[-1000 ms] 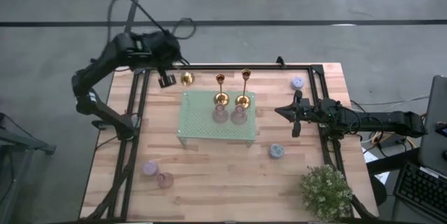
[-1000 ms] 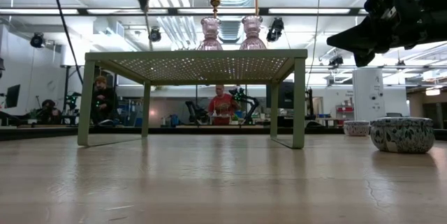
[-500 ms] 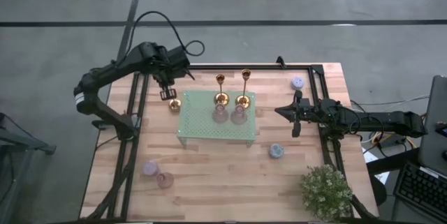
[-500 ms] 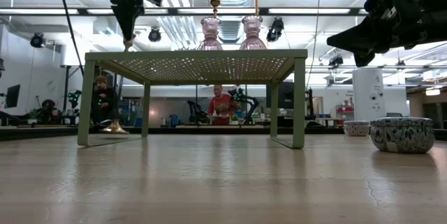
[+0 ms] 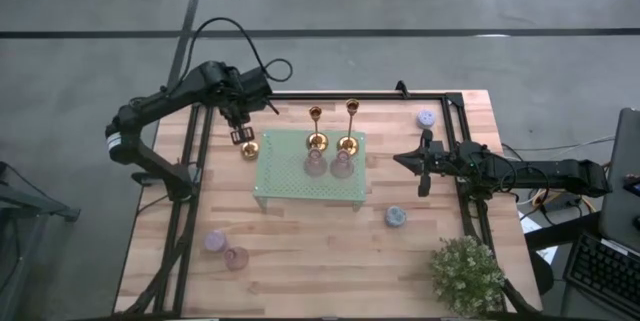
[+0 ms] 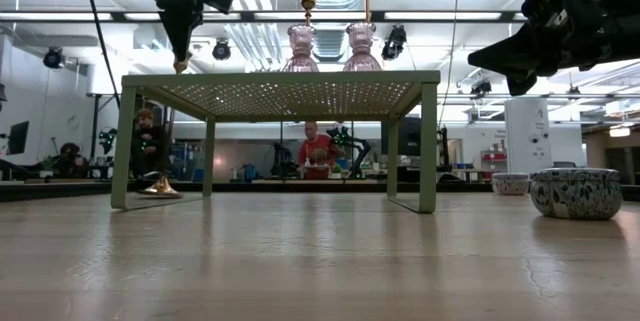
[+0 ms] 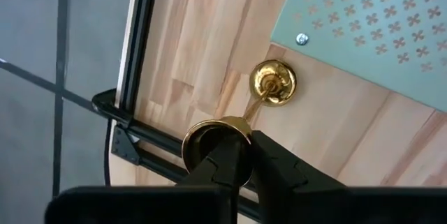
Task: Pick & Place candle stick holders
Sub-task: Put the gold candle holder on the shelf aligned with the other gold candle holders
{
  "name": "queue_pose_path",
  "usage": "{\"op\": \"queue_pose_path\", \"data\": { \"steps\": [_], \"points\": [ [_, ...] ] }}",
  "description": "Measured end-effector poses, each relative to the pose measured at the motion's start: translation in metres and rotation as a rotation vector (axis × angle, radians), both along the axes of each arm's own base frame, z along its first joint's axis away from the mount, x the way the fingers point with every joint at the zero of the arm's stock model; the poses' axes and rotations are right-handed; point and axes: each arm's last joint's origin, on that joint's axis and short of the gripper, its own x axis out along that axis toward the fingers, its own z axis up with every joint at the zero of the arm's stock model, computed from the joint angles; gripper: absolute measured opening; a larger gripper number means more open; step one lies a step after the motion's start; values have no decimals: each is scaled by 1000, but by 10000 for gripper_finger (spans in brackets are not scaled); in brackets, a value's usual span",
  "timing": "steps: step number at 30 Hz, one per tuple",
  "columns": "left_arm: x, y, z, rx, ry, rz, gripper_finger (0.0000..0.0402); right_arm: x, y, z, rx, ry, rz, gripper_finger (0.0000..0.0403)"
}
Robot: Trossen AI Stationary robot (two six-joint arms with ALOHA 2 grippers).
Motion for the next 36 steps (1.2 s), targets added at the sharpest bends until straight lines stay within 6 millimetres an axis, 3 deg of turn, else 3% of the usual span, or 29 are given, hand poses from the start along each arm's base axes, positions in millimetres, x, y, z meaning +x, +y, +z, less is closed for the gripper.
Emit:
{"op": "queue_pose_path", "data": {
  "steps": [10,15,20,26,31,36],
  "points": [
    [-3,0,3,47,6,29,106,0,0,0,0,0,0,8],
    [-13,-5,20,90,-50,27,153,0,0,0,0,0,0,8],
    [-33,-14,39,141,-156,95,190,0,0,0,0,0,-1,8],
    [-72,-35,50,188,-329,252,214,0,0,0,0,0,0,8],
    [-99,-49,37,209,-498,358,215,0,0,0,0,0,0,8],
    [-108,-56,-1,216,-615,370,214,0,0,0,0,0,0,8]
  ]
}}
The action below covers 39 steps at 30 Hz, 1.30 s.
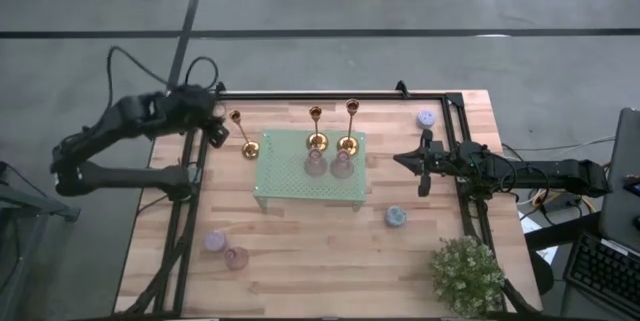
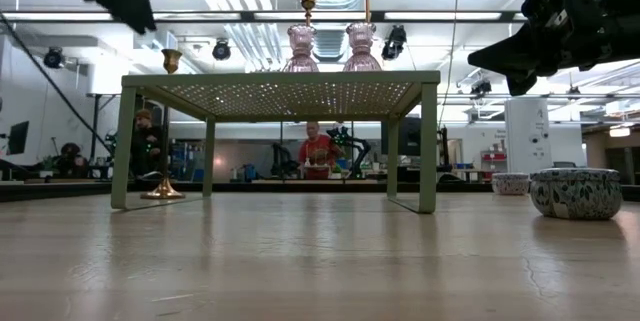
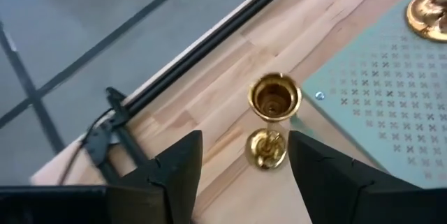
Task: Pick & Place candle stick holders
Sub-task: Put the gold candle holder on the shelf aligned with the other gold candle holders
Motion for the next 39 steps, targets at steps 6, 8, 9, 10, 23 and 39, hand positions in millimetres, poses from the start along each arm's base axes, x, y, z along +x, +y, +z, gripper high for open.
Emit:
{"op": "queue_pose_path", "data": {
  "steps": [6,8,9,10,23,39],
  "points": [
    [-5,-5,-51,1,-31,-21,214,0,0,0,0,0,0,8],
    [-9,-7,-66,-13,-19,-11,214,0,0,0,0,0,0,8],
    [-9,-7,-73,-17,-25,-3,214,0,0,0,0,0,0,8],
    [-9,-7,-79,-17,-38,5,214,0,0,0,0,0,0,8],
    [11,3,-143,86,-226,23,214,0,0,0,0,0,0,8],
    [15,7,-144,193,-300,99,164,0,0,0,0,0,0,8]
  ]
}}
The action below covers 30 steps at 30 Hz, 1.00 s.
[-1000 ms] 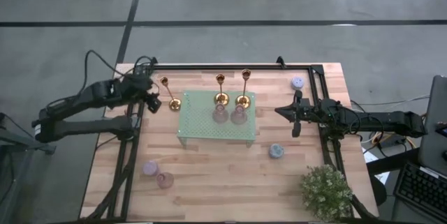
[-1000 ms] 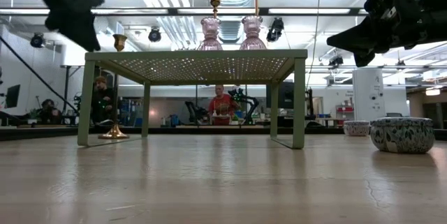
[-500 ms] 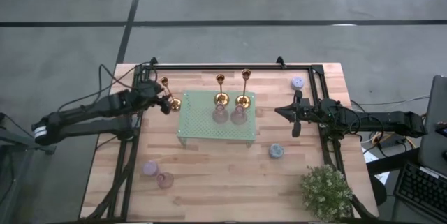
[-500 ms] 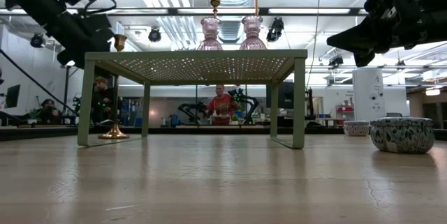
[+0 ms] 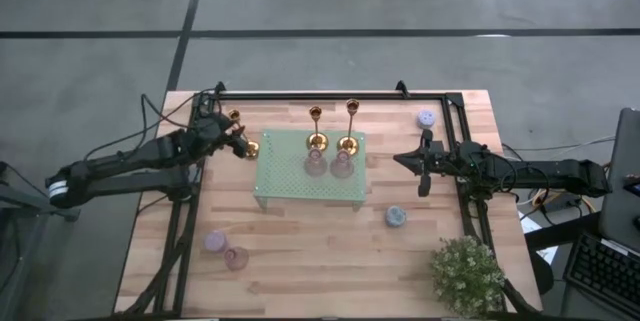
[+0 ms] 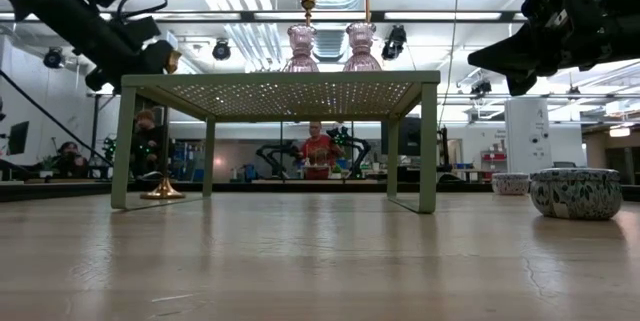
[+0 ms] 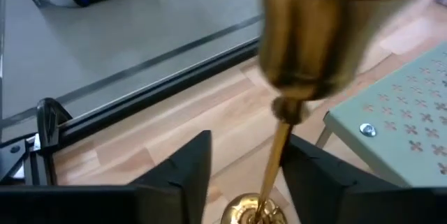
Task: Pick & Place candle stick holders
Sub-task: Put the gold candle holder on the shelf aligned with the other gold candle holders
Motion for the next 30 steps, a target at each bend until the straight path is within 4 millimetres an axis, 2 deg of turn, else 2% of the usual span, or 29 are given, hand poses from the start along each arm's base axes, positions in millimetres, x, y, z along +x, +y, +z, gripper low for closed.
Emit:
{"op": "queue_pose_path", "data": {
  "steps": [8,14,23,30],
  "points": [
    [2,0,10,65,-18,-49,22,0,0,0,0,0,0,8],
    [-1,-1,49,155,-82,-69,27,0,0,0,0,0,0,8],
    [-13,-9,133,238,-232,-162,20,0,0,0,0,0,0,8],
    [-5,-9,166,214,-261,-271,20,0,0,0,0,0,0,8]
  ]
}}
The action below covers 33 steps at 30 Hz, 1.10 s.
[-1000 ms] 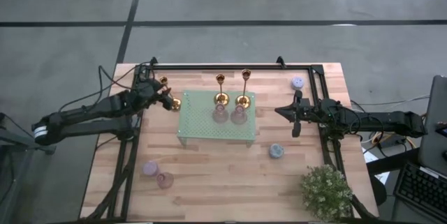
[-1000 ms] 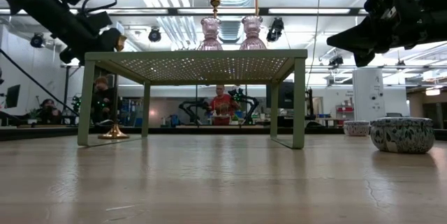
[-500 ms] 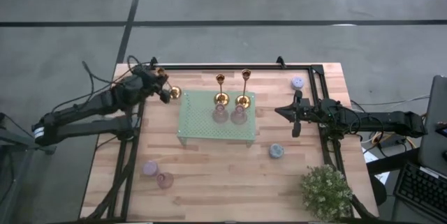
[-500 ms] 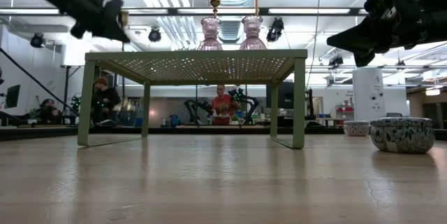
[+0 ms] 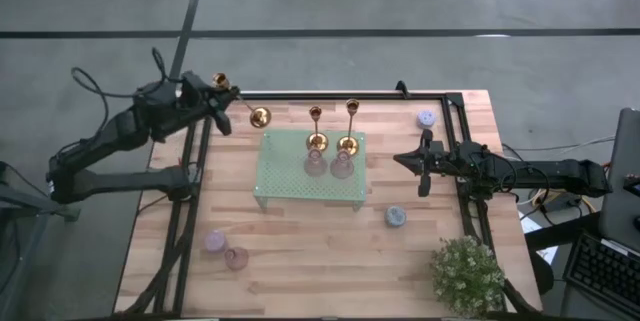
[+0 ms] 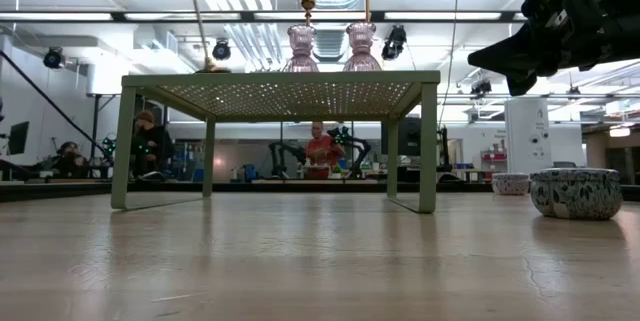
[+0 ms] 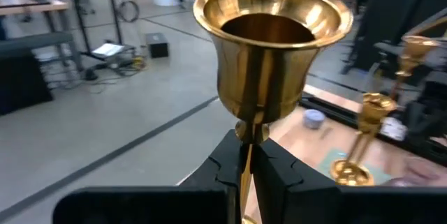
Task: Pick & Place candle stick holders
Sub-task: Put the gold candle holder on the shelf aligned with the other gold candle holders
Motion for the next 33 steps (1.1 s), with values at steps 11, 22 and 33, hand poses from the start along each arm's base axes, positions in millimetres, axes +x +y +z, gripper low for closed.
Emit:
{"op": "queue_pose_path", "data": {
  "steps": [11,22,33],
  "points": [
    [41,12,1,-84,71,-145,21,0,0,0,0,0,0,8],
    [74,14,-8,-118,155,-230,22,0,0,0,0,0,0,8],
    [92,7,-14,-93,218,-280,23,0,0,0,0,-1,0,8]
  ]
}}
